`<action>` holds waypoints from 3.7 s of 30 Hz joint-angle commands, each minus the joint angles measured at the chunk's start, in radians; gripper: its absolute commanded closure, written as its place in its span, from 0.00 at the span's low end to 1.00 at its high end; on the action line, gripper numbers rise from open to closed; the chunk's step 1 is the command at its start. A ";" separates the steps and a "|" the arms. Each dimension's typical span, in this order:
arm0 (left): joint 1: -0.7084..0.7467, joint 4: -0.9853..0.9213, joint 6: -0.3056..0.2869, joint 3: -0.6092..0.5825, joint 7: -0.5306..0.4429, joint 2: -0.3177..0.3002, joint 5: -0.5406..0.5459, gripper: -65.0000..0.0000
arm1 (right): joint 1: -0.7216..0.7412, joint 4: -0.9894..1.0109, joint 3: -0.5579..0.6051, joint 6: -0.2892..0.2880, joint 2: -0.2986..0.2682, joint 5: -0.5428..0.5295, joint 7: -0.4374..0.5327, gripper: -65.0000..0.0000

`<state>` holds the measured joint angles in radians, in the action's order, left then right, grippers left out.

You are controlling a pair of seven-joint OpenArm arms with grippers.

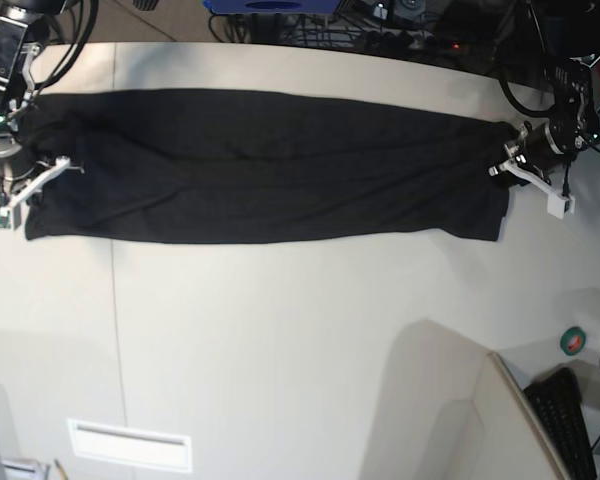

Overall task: Layout the t-shirt on the table in an organized manner, then fold the t-shirt properly
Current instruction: 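Grasp the folded strip's ends with both grippers and pull taut, then press and smooth the folded strip with the left gripper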

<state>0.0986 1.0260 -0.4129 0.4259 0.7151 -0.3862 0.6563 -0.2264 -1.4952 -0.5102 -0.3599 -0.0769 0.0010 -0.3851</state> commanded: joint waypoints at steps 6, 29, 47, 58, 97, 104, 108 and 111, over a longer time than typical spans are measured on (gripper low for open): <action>0.002 0.101 0.018 0.167 0.022 -0.050 -0.033 1.00 | 0.008 -0.020 -0.003 0.000 -0.011 -0.009 0.024 1.00; 0.252 0.761 0.282 -0.289 0.053 0.039 -0.033 1.00 | 0.017 -0.015 0.003 0.000 0.012 -0.009 0.024 1.00; -0.023 0.750 0.282 -0.436 0.417 0.246 -0.033 1.00 | 0.011 -0.017 -0.005 0.000 0.012 -0.009 0.024 1.00; -0.046 0.676 0.283 -0.542 0.415 0.250 -0.033 1.00 | 0.017 -0.020 -0.005 0.000 0.010 -0.009 -0.025 1.00; -0.050 0.650 0.283 -0.546 0.413 0.258 -0.203 1.00 | 0.023 -0.095 0.003 0.000 0.044 -0.009 -0.033 1.00; 0.046 0.655 0.283 -0.588 0.415 0.258 -0.329 1.00 | 0.022 -0.091 -0.005 0.000 0.042 -0.009 -0.033 1.00; 0.057 0.638 0.283 -0.597 0.413 0.258 -0.330 1.00 | 0.022 -0.091 -0.005 0.000 0.044 -0.009 -0.033 1.00; 0.037 0.630 0.283 -0.592 0.413 0.278 -0.332 1.00 | 0.022 -0.091 0.002 0.000 0.044 -0.009 -0.033 1.00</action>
<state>0.1482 1.6402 -0.1295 -0.1665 1.1389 -0.1131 0.3168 -0.2119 -1.5654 -0.5079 -0.3599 -0.0223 0.0010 -0.4381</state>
